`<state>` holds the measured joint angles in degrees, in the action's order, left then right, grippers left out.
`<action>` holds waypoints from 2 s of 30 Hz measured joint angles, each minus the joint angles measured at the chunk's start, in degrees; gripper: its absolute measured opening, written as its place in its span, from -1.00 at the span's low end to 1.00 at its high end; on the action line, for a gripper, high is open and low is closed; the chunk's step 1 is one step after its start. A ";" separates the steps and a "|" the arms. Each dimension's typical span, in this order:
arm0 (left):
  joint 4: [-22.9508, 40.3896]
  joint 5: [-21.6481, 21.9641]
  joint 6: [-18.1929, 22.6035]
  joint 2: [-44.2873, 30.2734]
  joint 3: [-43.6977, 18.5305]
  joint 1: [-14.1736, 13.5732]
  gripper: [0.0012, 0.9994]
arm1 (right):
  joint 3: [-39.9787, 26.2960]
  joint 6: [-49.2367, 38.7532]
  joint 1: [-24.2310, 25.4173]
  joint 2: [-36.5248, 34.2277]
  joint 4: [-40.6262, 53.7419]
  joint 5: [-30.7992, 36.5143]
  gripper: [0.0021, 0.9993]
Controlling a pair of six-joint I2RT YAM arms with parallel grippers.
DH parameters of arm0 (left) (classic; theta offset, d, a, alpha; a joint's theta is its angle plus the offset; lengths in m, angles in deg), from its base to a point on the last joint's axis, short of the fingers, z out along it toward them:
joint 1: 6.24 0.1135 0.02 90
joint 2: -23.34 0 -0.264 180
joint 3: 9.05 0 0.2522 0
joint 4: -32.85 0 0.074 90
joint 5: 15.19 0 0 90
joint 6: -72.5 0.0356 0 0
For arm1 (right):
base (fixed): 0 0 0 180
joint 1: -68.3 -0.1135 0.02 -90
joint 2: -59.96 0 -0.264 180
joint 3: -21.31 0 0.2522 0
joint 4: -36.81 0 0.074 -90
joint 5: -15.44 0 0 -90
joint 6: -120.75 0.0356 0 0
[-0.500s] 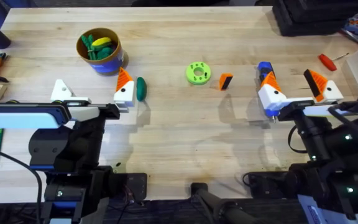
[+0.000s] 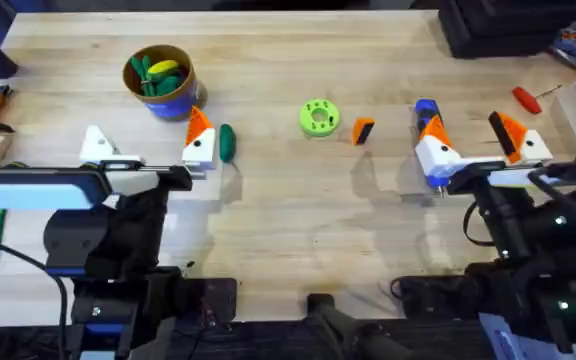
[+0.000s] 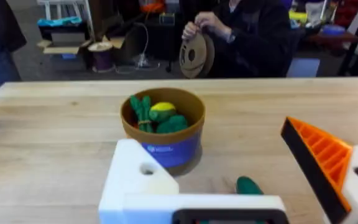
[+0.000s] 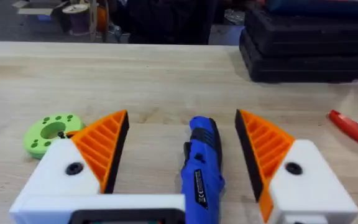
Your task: Pick up the gripper from the table and insert it into the empty holder that is missing its gripper. Then pick up a screw, insert it into the mounting hole, and use the screwdriver to tighten it. Finally, clean up the table by picking up the vegetable and placing it into the bucket.
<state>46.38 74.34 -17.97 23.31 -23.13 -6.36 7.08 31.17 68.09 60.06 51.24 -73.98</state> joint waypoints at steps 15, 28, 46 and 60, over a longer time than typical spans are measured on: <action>13.75 -0.18 0.02 -7.51 -22.81 0.00 0.97 | -19.45 0.00 0.00 -3.44 2.89 -0.04 0.98; 46.95 -1.82 0.02 -44.70 -59.38 0.00 0.97 | -56.45 -0.02 0.00 -38.59 44.41 -0.50 0.98; 58.88 -4.48 -0.04 -69.37 -68.22 0.00 0.97 | -71.06 -0.02 0.00 -65.21 64.25 -0.63 0.98; 61.53 -4.02 -3.16 -71.92 -68.22 -4.17 0.97 | -71.08 0.00 0.00 -65.48 64.08 -0.63 0.98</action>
<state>107.91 70.32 -21.12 -48.61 -91.35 -10.53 -64.00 31.17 68.09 -5.42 115.33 -74.61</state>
